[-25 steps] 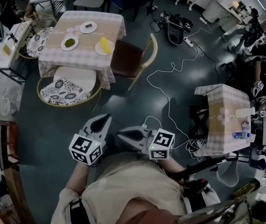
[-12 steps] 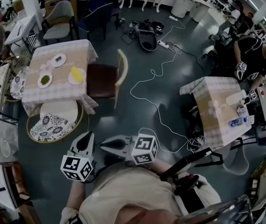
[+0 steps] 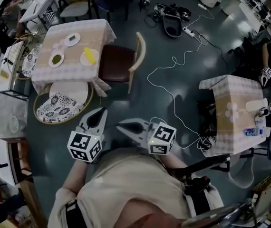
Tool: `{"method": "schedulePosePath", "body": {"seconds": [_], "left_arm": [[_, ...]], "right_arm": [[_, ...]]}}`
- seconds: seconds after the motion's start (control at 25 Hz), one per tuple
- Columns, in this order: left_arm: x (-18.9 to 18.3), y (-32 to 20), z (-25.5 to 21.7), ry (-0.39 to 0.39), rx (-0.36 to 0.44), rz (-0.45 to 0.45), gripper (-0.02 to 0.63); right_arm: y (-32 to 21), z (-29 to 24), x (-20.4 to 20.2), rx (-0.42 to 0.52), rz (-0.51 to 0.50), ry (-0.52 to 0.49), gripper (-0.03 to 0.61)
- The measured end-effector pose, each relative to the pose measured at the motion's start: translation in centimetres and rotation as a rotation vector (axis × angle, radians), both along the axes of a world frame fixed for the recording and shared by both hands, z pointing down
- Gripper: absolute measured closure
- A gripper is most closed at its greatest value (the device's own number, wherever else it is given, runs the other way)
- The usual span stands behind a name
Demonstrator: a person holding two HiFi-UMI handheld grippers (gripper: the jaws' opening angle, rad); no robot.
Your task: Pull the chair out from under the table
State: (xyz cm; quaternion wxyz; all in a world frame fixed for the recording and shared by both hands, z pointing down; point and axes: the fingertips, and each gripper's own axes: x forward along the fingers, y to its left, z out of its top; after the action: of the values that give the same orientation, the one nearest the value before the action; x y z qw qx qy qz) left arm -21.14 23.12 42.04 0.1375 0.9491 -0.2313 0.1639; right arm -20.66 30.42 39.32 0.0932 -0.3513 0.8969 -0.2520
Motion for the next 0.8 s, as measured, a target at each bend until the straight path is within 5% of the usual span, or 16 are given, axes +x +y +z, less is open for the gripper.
{"method": "schedulePosePath", "body": {"seconds": [0.8], "left_arm": [[6.4, 0.3, -1.0, -0.018, 0.048, 0.059, 0.606]], "right_arm": [[-1.1, -0.7, 5.9, 0.044, -0.001, -0.059, 0.571]]}}
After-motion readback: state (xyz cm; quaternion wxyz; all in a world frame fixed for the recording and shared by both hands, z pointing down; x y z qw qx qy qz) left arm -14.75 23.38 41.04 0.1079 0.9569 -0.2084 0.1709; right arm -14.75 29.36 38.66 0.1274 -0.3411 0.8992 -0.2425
